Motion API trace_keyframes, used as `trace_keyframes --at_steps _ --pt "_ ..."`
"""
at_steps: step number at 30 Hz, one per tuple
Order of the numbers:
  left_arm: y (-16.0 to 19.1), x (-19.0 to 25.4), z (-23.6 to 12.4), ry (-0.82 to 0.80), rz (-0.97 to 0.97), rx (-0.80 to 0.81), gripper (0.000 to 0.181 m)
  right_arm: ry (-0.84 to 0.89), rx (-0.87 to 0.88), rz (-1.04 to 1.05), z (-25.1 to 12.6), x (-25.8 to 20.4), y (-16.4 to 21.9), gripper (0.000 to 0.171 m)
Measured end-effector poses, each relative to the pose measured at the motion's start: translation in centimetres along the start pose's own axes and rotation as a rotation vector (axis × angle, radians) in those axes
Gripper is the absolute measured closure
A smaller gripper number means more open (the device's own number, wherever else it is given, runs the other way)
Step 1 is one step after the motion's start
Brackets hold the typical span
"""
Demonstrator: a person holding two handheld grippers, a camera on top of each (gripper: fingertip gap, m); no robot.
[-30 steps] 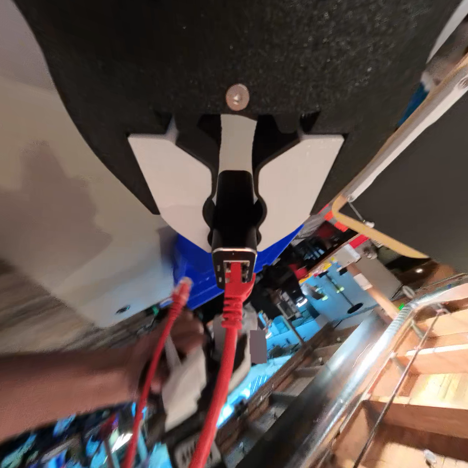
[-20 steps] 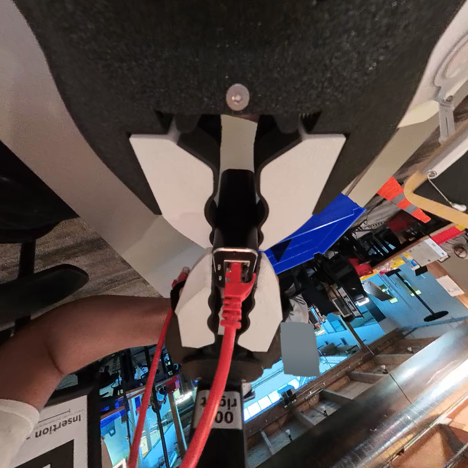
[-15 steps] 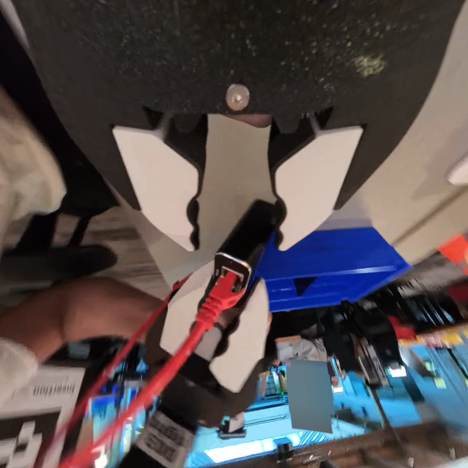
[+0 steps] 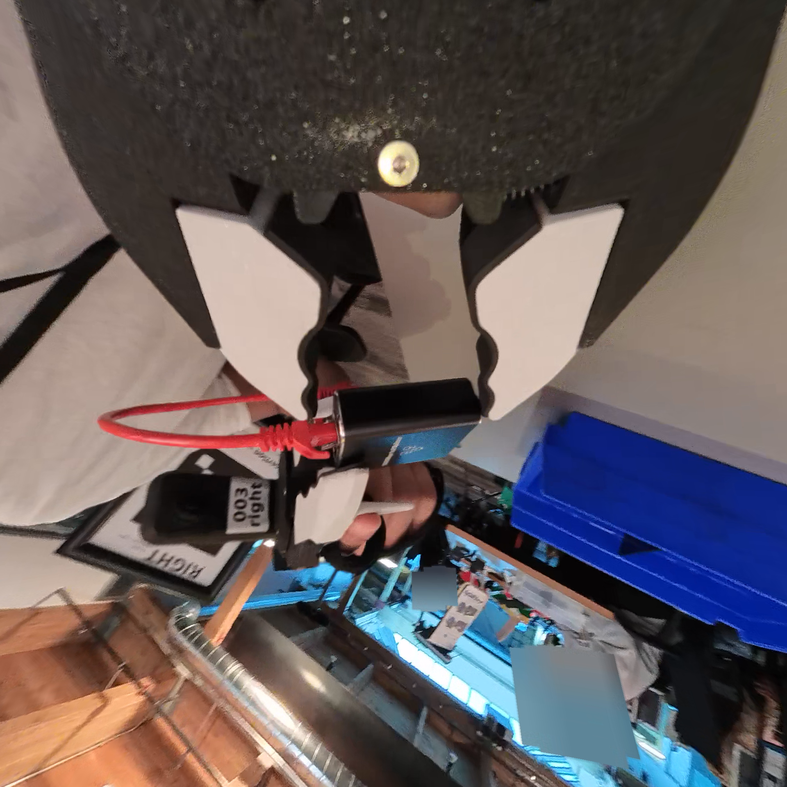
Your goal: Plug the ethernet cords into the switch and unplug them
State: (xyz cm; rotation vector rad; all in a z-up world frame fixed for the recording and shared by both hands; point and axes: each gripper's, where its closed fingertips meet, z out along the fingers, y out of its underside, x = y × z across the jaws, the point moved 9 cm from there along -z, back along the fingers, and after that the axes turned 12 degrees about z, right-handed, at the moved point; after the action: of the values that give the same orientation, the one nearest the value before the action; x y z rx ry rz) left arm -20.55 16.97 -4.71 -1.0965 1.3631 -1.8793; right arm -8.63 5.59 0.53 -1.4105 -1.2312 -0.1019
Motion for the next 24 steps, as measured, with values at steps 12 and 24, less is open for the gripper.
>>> trace_keyframes --at_steps 12,24 --pt "-0.4 0.1 -0.9 0.109 -0.040 0.060 0.120 0.060 0.030 -0.027 -0.3 -0.9 -1.1 0.147" --pt "0.6 -0.3 0.0 0.232 -0.144 0.058 0.120 0.013 -0.031 -0.019 0.7 -2.0 0.2 0.136"
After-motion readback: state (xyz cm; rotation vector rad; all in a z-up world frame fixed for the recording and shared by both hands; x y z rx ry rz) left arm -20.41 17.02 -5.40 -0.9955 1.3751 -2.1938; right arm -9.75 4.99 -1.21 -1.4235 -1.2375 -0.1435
